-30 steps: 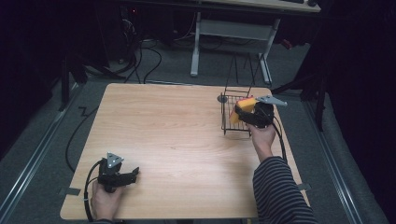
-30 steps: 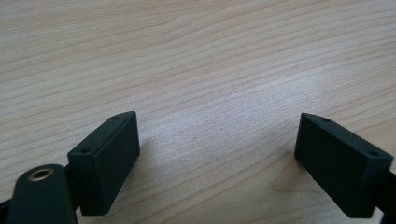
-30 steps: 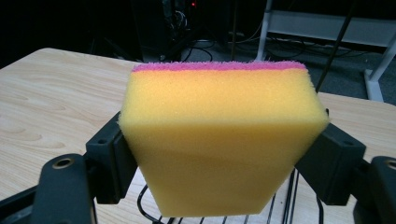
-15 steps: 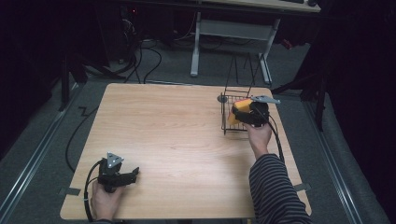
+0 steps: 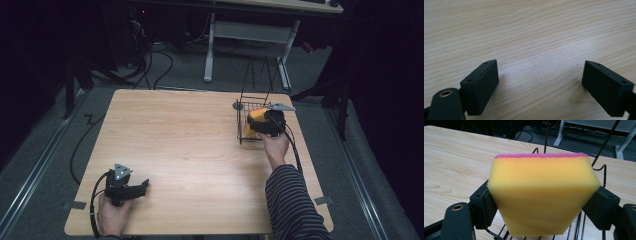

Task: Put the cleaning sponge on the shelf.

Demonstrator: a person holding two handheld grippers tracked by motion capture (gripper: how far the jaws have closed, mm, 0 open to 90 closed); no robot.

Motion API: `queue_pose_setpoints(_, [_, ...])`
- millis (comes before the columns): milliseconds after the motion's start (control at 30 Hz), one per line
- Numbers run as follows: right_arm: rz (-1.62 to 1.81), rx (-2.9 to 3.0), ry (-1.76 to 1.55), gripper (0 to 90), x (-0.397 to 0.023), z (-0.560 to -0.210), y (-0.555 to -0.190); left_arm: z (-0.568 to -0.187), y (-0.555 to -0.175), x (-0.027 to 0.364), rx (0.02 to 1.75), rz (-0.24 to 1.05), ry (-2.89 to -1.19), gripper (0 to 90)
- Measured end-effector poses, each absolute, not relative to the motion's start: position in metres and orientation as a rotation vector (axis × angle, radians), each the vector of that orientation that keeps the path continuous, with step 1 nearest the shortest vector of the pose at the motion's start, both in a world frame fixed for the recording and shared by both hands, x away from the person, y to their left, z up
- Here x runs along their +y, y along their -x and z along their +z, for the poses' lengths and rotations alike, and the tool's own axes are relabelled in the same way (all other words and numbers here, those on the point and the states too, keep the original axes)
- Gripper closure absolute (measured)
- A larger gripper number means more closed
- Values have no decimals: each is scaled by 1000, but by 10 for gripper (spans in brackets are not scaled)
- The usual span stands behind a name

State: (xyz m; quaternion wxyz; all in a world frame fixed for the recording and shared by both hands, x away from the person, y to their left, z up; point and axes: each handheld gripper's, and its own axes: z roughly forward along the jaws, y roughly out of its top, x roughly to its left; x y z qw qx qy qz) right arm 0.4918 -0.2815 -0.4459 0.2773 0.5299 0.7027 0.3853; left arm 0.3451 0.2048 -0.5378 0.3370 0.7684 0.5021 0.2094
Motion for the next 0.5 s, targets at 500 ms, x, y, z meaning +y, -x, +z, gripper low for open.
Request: queue_pose_setpoints(500, [1004,1908,-1415,223,-280,-447,-491,-538,-345,205,1309,546,-2003,146])
